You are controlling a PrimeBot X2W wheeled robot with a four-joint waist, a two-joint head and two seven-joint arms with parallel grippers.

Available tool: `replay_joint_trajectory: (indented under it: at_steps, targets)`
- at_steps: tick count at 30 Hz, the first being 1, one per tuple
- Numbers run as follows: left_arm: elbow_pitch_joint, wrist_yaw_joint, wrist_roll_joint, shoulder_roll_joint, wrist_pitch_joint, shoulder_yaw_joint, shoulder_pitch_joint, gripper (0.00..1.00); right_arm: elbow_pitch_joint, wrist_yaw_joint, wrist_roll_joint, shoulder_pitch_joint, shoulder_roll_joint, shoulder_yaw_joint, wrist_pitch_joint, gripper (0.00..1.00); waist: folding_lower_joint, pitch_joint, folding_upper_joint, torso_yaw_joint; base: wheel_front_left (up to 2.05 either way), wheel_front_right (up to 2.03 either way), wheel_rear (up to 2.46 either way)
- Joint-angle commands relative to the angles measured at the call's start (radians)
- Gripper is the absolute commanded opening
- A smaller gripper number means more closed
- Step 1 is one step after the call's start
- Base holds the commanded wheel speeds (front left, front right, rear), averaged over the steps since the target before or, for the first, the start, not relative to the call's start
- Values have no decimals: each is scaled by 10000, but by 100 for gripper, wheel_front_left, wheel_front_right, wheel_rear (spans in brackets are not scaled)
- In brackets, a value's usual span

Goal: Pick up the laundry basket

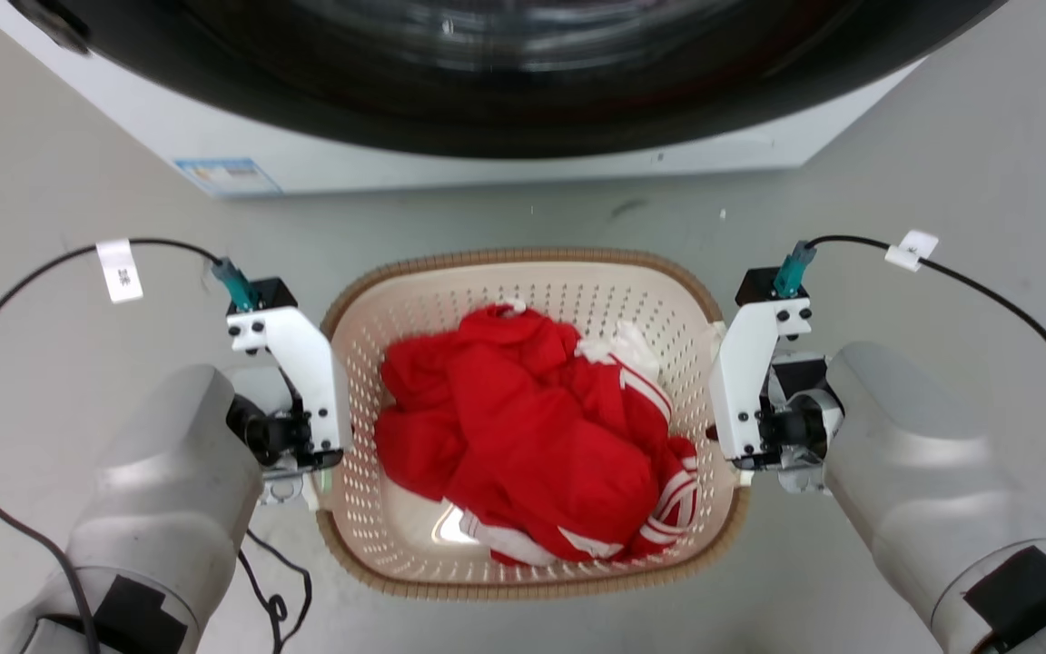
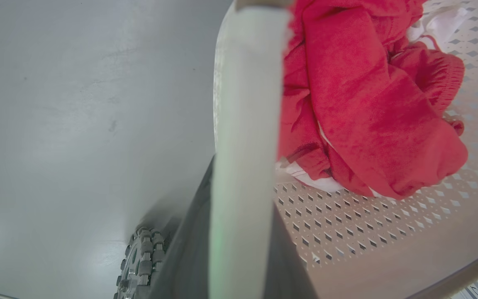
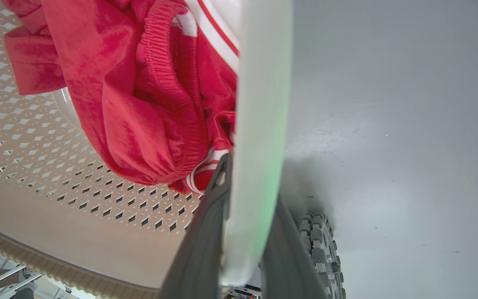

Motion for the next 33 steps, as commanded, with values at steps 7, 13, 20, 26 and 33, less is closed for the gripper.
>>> replay_joint_trajectory:
  at_steps: [7,13,20,26,33]
  targets:
    - [166,-19,-369,-141,609,-27,463,0,87,31,311,462,82,278,656,0,0,-1755,-1,24,0,0,0]
    - [310,-19,-458,-254,815,-70,801,0,193,30,494,771,82,436,1012,0,0,-2723,-1,59,0,0,0]
    - [439,-9,-634,-376,1116,-84,1267,0,248,31,846,1323,83,571,1482,0,0,-3848,-1,33,0,0,0]
    - [531,83,-813,-632,1585,-104,1952,0,333,32,999,1922,98,790,1838,0,0,-4902,-1,20,0,0,0]
    - [556,94,-912,-818,1694,-129,2423,0,384,32,1089,2260,106,833,1967,0,0,-5387,-1,9,0,0,0]
